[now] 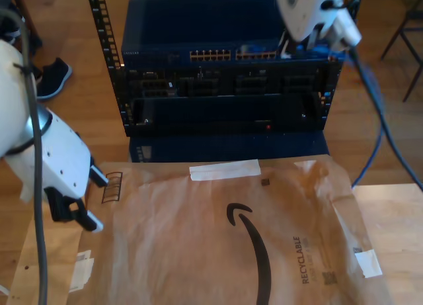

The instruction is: Grab the cable and plug it in

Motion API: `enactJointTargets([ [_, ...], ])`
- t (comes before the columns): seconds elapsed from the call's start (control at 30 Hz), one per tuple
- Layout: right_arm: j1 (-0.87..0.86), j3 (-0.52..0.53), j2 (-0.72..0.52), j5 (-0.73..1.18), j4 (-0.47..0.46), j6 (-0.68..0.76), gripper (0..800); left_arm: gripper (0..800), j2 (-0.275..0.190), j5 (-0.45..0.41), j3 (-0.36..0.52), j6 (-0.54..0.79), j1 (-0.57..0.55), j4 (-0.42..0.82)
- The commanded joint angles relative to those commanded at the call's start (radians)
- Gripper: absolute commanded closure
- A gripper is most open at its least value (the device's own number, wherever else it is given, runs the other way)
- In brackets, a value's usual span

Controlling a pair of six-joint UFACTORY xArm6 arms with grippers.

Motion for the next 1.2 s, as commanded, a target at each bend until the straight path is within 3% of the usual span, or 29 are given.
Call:
enactJointTargets([
  [0.07,0.000,0.061,-0.075,0.086,0.000,0.031,799,0,-0.006,0.011,-0.006,0.000,0.000,-0.040],
  [0.17,0.005,0.238,-0.242,0.094,0.003,0.078,799,0,-0.020,0.009,-0.014,-0.002,0.000,-0.069],
  [0.37,0.000,0.621,-0.489,-0.006,0.130,0.086,799,0,-0.032,0.009,-0.011,-0.003,0.002,-0.167],
  [0.47,-0.003,0.740,-0.542,-0.057,0.155,0.089,799,0,-0.031,0.008,-0.009,-0.002,0.000,-0.255],
  [0.7,-0.008,0.796,-0.595,-0.057,0.393,0.086,799,0,-0.005,0.012,-0.044,0.069,-0.015,-0.408],
  [0.8,-0.038,0.796,-0.624,-0.057,0.486,0.083,798,0,0.020,0.048,-0.104,0.078,-0.018,-0.482],
  [0.9,-0.089,0.796,-0.638,-0.055,0.577,0.072,793,0,0.077,0.118,-0.190,0.083,-0.018,-0.526],
  [1.03,-0.124,0.796,-0.647,-0.057,0.601,0.058,790,0,0.147,0.164,-0.245,0.081,-0.028,-0.598],
  [1.2,-0.135,0.787,-0.644,-0.060,0.646,0.060,790,2,0.178,0.155,-0.249,0.074,-0.095,-0.626],
])
